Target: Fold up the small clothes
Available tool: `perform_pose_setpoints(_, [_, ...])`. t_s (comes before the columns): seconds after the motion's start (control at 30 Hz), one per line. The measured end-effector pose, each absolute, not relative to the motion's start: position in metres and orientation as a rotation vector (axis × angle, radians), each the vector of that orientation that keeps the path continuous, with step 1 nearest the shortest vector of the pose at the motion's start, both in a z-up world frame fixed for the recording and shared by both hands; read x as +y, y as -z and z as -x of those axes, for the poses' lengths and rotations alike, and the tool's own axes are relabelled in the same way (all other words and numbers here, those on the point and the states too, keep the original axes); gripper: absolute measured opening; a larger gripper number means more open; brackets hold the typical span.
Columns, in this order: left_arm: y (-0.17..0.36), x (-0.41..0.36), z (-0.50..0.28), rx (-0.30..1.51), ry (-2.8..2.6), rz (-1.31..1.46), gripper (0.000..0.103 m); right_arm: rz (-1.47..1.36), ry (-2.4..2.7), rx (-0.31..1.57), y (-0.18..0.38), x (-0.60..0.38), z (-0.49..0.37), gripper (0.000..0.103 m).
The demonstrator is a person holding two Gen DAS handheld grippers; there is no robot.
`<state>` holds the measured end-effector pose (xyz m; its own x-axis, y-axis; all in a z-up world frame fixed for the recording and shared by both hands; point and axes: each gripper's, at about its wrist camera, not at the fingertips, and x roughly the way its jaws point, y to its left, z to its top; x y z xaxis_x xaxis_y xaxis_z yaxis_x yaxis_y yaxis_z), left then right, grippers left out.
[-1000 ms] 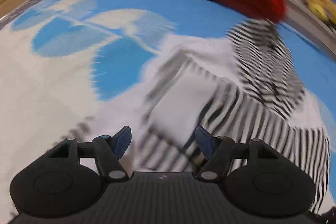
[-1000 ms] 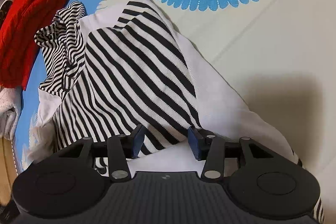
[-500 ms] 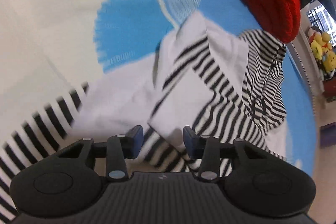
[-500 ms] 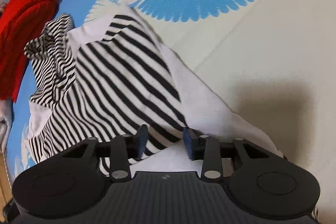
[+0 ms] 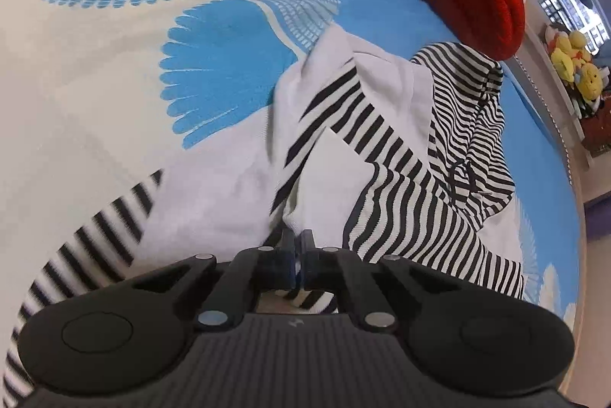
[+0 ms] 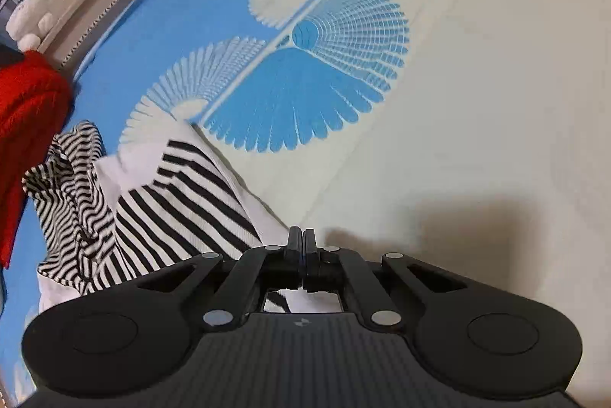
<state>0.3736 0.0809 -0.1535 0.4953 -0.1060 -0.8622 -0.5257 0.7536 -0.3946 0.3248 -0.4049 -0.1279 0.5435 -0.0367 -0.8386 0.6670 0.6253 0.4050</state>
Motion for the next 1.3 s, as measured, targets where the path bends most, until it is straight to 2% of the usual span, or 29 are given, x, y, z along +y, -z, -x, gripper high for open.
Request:
perform_pose_setpoints(0.1, [0.141,0.078,-0.360,1.023,-0.310,0.689,0.002,-0.848,0.393,0.908,0.130,-0.400,-0.327,0.005])
perform_pose_setpoints(0.13, [0.140,0.077,-0.357,1.016,-0.319,0.674,0.003,-0.858,0.344,0.917,0.131,-0.394,-0.329,0.011])
perform_pose_setpoints(0.17, [0.140,0.077,-0.356,1.020,-0.358,0.625,0.003,-0.860,0.298,0.929,0.132,-0.389,-0.332,0.030])
perform_pose_setpoints(0.23, [0.145,0.080,-0.362,1.052,-0.414,0.540,0.003,-0.823,0.207,0.989,0.135,-0.373,-0.341,0.053])
perform_pose_setpoints(0.37, [0.124,0.071,-0.365,0.967,-0.323,0.468,0.003,-0.710,0.262,1.085,0.149,-0.358,-0.350,0.051])
perform_pose_setpoints(0.43, [0.122,0.055,-0.372,0.968,-0.227,0.392,0.007,-0.738,0.282,1.109,0.157,-0.364,-0.350,0.050])
perform_pose_setpoints(0.57, [0.168,0.052,-0.389,1.200,-0.140,0.460,0.011,-0.741,0.285,1.089,0.152,-0.361,-0.348,0.050])
perform_pose_setpoints(0.67, [0.159,0.052,-0.389,1.185,-0.154,0.455,0.014,-0.712,0.213,1.059,0.139,-0.351,-0.347,0.057])
perform_pose_setpoints(0.73, [0.143,0.048,-0.389,1.129,-0.143,0.413,0.033,-0.653,0.135,1.055,0.130,-0.341,-0.352,0.060])
perform_pose_setpoints(1.0, [0.123,0.046,-0.391,1.061,-0.241,0.301,0.035,-0.277,0.031,0.979,0.098,-0.302,-0.353,0.066])
perform_pose_setpoints(1.07, [0.112,0.044,-0.385,1.017,-0.244,0.265,0.039,-0.227,0.026,0.965,0.093,-0.299,-0.351,0.067])
perform_pose_setpoints(1.13, [0.099,0.038,-0.381,0.953,-0.232,0.231,0.050,-0.207,0.024,0.948,0.087,-0.301,-0.349,0.068])
perform_pose_setpoints(1.3, [0.074,0.027,-0.371,0.835,-0.220,0.175,0.059,-0.168,0.042,0.899,0.071,-0.304,-0.340,0.070])
